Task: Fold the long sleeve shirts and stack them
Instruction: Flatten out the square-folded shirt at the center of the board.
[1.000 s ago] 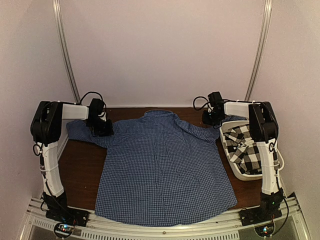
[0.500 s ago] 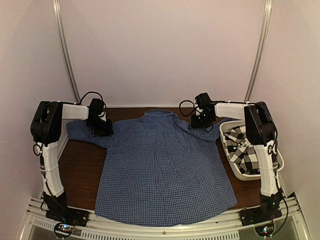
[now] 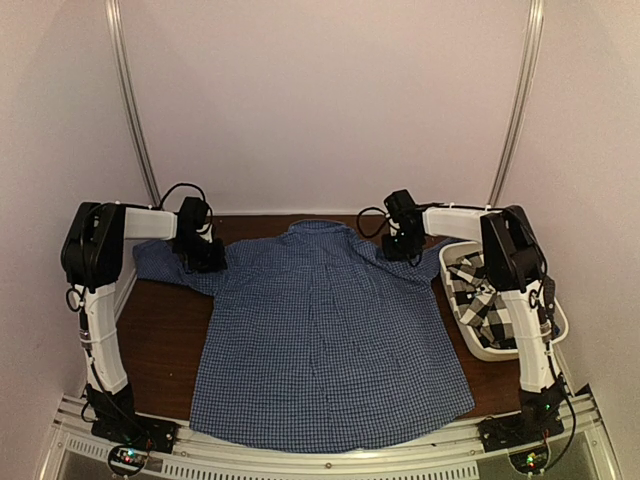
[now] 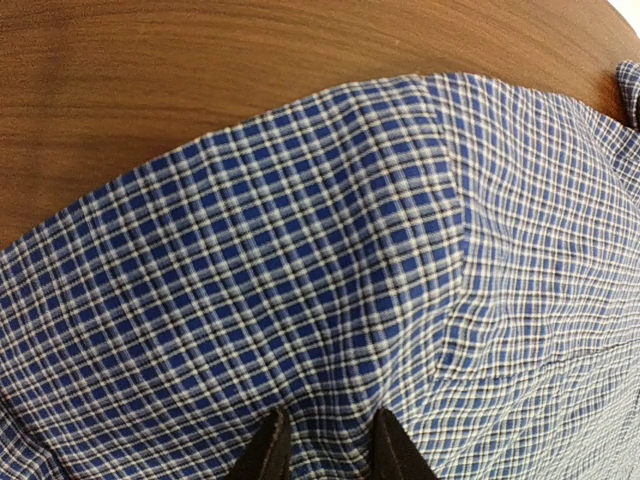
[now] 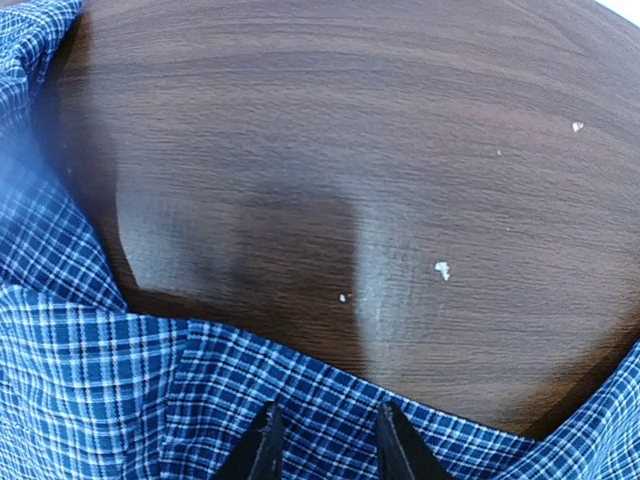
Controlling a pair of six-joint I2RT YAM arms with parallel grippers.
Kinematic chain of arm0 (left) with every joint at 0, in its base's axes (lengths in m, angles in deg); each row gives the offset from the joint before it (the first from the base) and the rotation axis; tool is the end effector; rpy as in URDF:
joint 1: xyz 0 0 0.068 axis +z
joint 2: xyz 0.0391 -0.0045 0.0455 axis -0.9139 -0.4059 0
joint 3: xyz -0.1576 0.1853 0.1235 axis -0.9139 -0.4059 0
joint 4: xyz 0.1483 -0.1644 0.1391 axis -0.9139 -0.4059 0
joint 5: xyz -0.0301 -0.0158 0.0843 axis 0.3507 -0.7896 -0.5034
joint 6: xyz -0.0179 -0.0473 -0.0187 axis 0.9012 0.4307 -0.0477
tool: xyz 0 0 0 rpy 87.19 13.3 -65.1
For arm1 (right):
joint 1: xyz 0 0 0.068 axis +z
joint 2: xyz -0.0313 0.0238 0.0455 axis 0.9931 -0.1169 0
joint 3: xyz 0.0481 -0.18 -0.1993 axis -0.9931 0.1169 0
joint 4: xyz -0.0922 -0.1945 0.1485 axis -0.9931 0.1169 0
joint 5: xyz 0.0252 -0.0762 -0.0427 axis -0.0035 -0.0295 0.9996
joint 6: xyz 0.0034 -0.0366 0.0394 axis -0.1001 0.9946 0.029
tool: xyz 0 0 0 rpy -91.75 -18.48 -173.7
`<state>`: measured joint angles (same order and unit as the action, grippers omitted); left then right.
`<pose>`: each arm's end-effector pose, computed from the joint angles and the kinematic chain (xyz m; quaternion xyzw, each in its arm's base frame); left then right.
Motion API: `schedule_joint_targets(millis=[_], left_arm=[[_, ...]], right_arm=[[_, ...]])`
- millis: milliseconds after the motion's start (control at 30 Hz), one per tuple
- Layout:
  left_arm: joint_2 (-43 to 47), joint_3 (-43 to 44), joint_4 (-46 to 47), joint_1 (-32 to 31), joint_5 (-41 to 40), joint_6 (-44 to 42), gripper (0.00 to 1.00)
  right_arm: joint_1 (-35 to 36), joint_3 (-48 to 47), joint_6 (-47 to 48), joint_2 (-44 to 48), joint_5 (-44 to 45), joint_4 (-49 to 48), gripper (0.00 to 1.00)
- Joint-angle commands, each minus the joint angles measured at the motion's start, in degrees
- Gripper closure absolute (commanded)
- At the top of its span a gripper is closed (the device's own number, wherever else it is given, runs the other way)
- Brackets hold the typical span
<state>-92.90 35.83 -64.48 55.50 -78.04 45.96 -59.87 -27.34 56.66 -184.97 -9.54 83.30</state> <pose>0.4295 -0.0856 0.1431 -0.1366 0.9575 -0.1522 0.2035 0.4696 0.2014 0.1433 -0.0683 0.9615 0.0629 0.2588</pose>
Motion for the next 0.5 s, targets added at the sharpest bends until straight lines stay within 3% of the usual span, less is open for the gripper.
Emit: schedule_joint_targets(millis=[0, 233, 467], left_arm=[[-1.02, -0.05, 0.78, 0.26, 0.0, -0.1, 0.7], [-1.02, 0.45, 0.38, 0.26, -0.26, -0.1, 0.7], [-1.57, 1.14, -0.26, 0.35, -1.02, -0.19, 0.7]], right_arm=[[0.57, -0.92, 0.62, -2.35, 1.86, 2.09, 0.7], [0.28, -1.8, 0.44, -3.15, 4.25, 2.59, 1.0], [-2.89, -6.71, -0.08, -5.38, 6.56, 3.03, 1.0]])
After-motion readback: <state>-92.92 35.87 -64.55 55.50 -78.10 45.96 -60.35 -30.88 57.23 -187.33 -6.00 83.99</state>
